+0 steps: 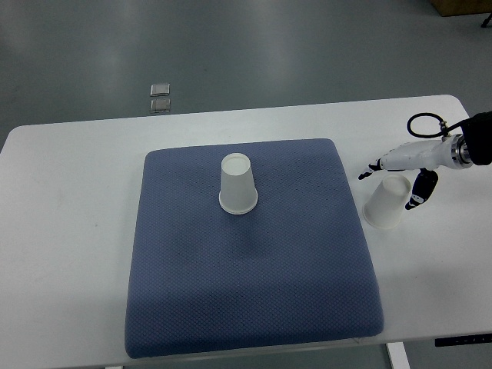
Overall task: Stack paper cups
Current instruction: 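Close the right hand fingers around the white cup, then lift the cup with the right hand and carry it over the upside-down cup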
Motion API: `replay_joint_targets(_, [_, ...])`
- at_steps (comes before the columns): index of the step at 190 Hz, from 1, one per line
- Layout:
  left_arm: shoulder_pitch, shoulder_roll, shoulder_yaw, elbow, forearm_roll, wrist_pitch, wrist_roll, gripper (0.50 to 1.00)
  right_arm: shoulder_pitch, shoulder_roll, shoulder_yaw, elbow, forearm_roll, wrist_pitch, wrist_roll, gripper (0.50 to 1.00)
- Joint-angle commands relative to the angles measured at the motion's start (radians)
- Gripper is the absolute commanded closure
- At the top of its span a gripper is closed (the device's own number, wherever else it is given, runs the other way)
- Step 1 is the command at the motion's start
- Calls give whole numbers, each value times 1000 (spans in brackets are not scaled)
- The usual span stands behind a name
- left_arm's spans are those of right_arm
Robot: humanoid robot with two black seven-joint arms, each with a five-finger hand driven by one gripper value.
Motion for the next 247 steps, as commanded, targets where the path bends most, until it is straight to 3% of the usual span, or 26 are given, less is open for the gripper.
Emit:
replay_joint_targets(1, [0,0,0,0,0,0,0,500,-10,0,-5,-1,-1,-10,0,593])
replay_joint_targets(72, [0,0,0,0,0,0,0,500,-48,36,-7,-36,-2,-64,-9,605])
replay_joint_targets(102, [0,0,0,0,0,0,0,500,-48,36,-7,-47,-2,-71,-9,638])
replay_joint_targets(172, [0,0,0,0,0,0,0,500,-47,36,-7,-50,-8,-71,-8,842])
replay_joint_targets(247, [0,0,0,0,0,0,0,500,-14,31,-4,-50,-4,-70,-2,846])
